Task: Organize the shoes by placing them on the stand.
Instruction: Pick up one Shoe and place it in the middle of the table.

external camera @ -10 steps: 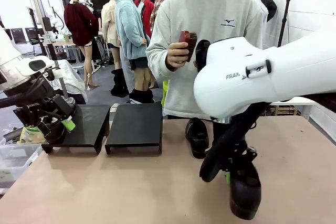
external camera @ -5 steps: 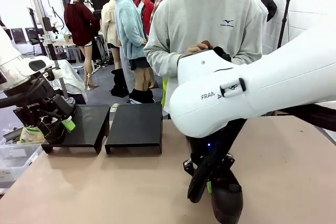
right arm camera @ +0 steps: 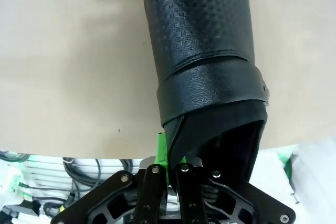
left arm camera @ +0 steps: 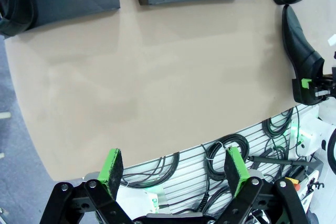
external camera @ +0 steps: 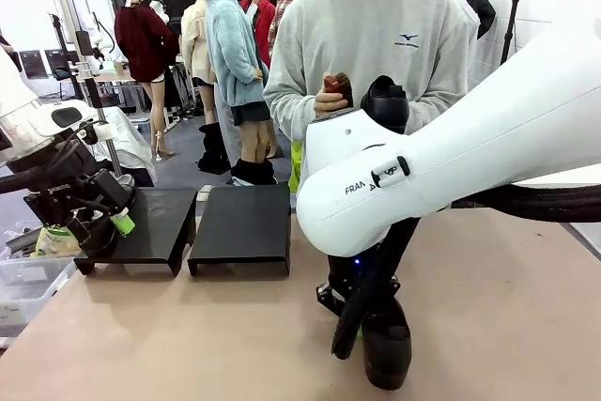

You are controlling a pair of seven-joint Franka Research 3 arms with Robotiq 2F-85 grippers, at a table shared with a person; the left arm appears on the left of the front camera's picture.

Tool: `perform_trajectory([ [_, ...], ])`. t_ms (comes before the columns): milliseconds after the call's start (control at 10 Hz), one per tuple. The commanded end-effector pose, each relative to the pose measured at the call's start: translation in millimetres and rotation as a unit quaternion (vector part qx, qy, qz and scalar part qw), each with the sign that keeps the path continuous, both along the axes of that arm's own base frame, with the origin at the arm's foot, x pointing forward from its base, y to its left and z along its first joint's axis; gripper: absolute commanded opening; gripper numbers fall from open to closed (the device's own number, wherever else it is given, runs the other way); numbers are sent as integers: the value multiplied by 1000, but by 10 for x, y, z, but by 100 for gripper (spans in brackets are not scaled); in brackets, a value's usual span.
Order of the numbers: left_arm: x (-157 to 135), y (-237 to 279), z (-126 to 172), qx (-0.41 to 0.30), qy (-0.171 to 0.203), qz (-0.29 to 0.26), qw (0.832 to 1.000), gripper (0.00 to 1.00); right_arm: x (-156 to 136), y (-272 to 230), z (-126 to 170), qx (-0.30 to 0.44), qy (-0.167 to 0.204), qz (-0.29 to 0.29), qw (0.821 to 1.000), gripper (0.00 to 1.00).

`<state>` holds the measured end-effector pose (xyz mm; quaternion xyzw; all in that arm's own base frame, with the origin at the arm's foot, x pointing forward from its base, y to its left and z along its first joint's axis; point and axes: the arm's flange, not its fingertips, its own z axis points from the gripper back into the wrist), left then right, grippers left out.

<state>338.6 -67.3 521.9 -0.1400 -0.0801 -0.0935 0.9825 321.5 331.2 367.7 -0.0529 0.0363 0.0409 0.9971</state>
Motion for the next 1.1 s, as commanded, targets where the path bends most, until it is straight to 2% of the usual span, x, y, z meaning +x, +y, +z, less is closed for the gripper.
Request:
perform_trajectory([
  [0, -5, 8, 0, -10, 2, -6, 1000, 100, 72, 135, -29, 9, -2, -11, 1000, 0],
  [100, -5, 8, 0, -10, 2, -6, 1000, 100, 79, 159, -83, 10, 17, -6, 1000, 0],
  [200, -5, 8, 0, -10, 2, -6, 1000, 100, 98, 158, -103, 6, 22, -1, 1000, 6],
  [700, -5, 8, 0, -10, 2, -6, 1000, 100, 142, 101, -73, 17, 23, -22, 999, 100],
  [1000, -5, 8, 0, -10, 2, -6, 1000, 100, 163, 27, 64, 37, 18, -35, 999, 100],
])
